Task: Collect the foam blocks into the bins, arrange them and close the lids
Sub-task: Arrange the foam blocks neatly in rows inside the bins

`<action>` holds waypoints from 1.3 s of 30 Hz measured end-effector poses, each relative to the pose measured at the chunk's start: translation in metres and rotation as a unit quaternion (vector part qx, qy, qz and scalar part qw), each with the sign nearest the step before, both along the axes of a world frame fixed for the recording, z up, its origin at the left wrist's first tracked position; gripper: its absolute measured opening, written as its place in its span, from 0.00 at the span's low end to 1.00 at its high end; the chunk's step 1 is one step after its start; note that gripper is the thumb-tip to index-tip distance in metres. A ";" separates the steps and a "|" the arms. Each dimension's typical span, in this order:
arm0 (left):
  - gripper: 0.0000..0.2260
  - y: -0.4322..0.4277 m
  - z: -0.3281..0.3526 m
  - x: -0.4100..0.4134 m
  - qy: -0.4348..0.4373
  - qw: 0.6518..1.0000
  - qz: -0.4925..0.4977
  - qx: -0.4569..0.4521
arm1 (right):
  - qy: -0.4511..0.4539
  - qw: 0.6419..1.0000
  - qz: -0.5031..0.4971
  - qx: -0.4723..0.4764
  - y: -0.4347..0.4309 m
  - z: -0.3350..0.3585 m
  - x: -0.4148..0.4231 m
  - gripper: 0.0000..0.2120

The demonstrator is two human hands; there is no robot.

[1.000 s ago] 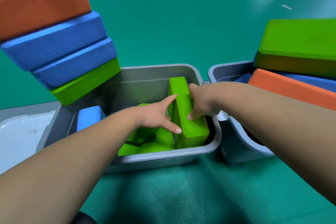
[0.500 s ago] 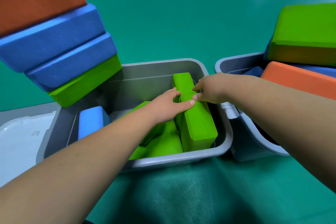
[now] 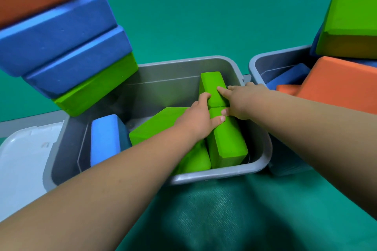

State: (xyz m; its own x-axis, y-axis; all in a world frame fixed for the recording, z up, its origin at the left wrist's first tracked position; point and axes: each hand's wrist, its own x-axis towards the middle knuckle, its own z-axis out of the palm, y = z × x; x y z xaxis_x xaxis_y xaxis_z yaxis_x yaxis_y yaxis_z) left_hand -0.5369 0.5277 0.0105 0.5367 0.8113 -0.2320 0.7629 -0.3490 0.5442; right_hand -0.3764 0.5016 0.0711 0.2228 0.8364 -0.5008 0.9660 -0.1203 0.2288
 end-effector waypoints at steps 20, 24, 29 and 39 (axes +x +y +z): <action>0.54 0.001 0.011 -0.110 0.407 0.913 -0.029 -0.011 | -0.009 0.986 0.063 0.152 -0.009 0.024 -0.042 0.26; 0.51 0.003 0.004 -0.135 0.387 0.920 -0.054 0.029 | 0.022 0.983 0.090 0.158 0.000 0.025 -0.064 0.25; 0.48 0.002 -0.004 -0.149 0.395 0.911 -0.071 0.089 | 0.035 0.984 0.122 0.121 0.001 0.020 -0.095 0.19; 0.35 0.011 0.002 -0.134 0.261 0.957 0.011 0.122 | 0.109 0.978 0.164 0.069 0.003 0.002 -0.111 0.33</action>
State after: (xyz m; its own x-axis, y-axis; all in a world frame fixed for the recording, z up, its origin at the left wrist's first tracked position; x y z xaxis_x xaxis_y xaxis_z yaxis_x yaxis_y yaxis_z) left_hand -0.6714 0.5384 0.0126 0.3812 0.8854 -0.2660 0.9173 -0.3980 -0.0101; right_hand -0.4871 0.5044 0.0734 -0.1689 0.9075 -0.3846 0.9818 0.1894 0.0156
